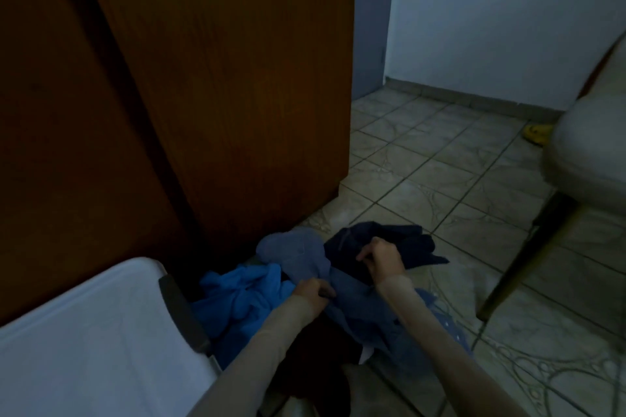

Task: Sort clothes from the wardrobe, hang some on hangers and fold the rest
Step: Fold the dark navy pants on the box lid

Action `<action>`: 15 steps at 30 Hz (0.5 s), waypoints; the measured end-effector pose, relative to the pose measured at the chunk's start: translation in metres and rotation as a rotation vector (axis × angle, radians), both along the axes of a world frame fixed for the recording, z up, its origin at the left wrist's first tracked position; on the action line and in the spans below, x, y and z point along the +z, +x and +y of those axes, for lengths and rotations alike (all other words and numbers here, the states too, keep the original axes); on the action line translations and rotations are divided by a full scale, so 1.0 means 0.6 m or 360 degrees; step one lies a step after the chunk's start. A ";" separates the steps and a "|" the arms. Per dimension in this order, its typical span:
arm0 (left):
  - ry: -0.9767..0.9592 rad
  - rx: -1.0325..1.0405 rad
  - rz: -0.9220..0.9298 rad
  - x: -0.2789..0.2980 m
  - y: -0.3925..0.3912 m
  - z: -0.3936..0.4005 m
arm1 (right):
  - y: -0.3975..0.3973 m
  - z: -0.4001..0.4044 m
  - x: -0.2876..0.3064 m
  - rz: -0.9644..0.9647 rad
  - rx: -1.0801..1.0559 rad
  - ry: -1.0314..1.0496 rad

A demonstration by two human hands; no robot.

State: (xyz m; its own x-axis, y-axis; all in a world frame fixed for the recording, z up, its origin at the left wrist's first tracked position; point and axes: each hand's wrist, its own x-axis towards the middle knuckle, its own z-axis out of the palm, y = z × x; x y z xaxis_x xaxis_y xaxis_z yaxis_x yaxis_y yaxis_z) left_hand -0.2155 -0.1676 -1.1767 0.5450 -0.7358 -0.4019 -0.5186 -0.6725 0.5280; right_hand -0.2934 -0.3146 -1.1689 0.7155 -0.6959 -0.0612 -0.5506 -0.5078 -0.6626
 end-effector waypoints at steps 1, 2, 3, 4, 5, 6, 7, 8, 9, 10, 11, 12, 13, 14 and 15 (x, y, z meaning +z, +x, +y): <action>-0.0022 0.0035 -0.0024 0.018 -0.004 0.003 | -0.004 0.005 0.021 -0.0067 0.0019 0.0036; -0.0049 0.0038 -0.0055 0.033 -0.008 0.005 | -0.009 0.010 0.046 -0.0076 0.0049 -0.0038; -0.0060 0.0000 -0.0066 0.047 -0.015 0.008 | -0.013 0.012 0.070 -0.0097 0.0053 -0.0067; -0.0048 -0.0063 -0.0102 0.059 -0.023 0.009 | -0.017 0.012 0.091 -0.0104 0.0077 -0.0149; -0.0057 -0.0092 -0.0149 0.077 -0.030 0.010 | -0.023 0.012 0.111 -0.0114 0.0079 -0.0229; -0.0081 -0.0118 -0.0181 0.093 -0.033 0.011 | -0.031 0.015 0.136 -0.0127 0.0088 -0.0301; -0.0100 -0.0129 -0.0205 0.112 -0.039 0.015 | -0.039 0.017 0.159 -0.0158 0.0094 -0.0365; -0.0149 -0.0149 -0.0261 0.128 -0.042 0.018 | -0.048 0.020 0.182 -0.0179 0.0103 -0.0425; -0.0187 -0.0185 -0.0316 0.146 -0.047 0.023 | -0.054 0.023 0.203 -0.0205 0.0105 -0.0489; -0.0213 -0.0223 -0.0338 0.158 -0.050 0.026 | -0.059 0.027 0.221 -0.0220 0.0116 -0.0541; -0.0206 -0.0272 -0.0410 0.169 -0.052 0.031 | -0.064 0.033 0.238 -0.0221 0.0132 -0.0577; -0.0160 -0.0354 -0.0511 0.178 -0.054 0.034 | -0.067 0.038 0.253 -0.0232 0.0141 -0.0616; -0.0070 -0.0408 -0.0596 0.185 -0.054 0.037 | -0.069 0.042 0.265 -0.0247 0.0149 -0.0646; 0.0001 -0.0431 -0.0633 0.187 -0.051 0.040 | -0.072 0.045 0.277 -0.0266 0.0156 -0.0670; 0.0052 -0.0421 -0.0640 0.193 -0.052 0.045 | -0.075 0.048 0.286 -0.0268 0.0153 -0.0694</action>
